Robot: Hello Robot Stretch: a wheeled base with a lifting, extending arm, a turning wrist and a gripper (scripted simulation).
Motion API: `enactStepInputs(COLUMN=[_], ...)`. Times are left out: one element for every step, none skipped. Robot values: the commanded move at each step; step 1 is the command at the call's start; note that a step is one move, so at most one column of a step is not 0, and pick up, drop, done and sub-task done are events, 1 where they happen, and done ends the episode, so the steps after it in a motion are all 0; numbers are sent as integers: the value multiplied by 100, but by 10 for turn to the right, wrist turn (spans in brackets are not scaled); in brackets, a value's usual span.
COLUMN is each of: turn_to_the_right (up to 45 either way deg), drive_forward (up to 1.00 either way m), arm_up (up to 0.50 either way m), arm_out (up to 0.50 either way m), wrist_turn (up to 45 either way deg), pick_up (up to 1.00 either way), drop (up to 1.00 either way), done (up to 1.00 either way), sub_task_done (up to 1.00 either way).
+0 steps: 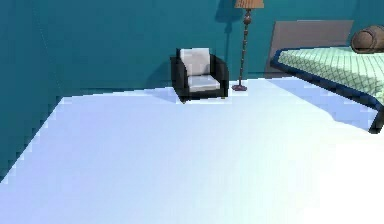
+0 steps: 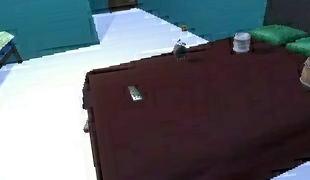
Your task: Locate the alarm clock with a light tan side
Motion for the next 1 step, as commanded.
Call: enactStepInputs(turn_to_the_right=[-90], drive_forward=[0], arm_up=[0], arm_out=[0], wrist_turn=[0], pick_up=[0], drop=[0], done=[0], sub_task_done=[0])
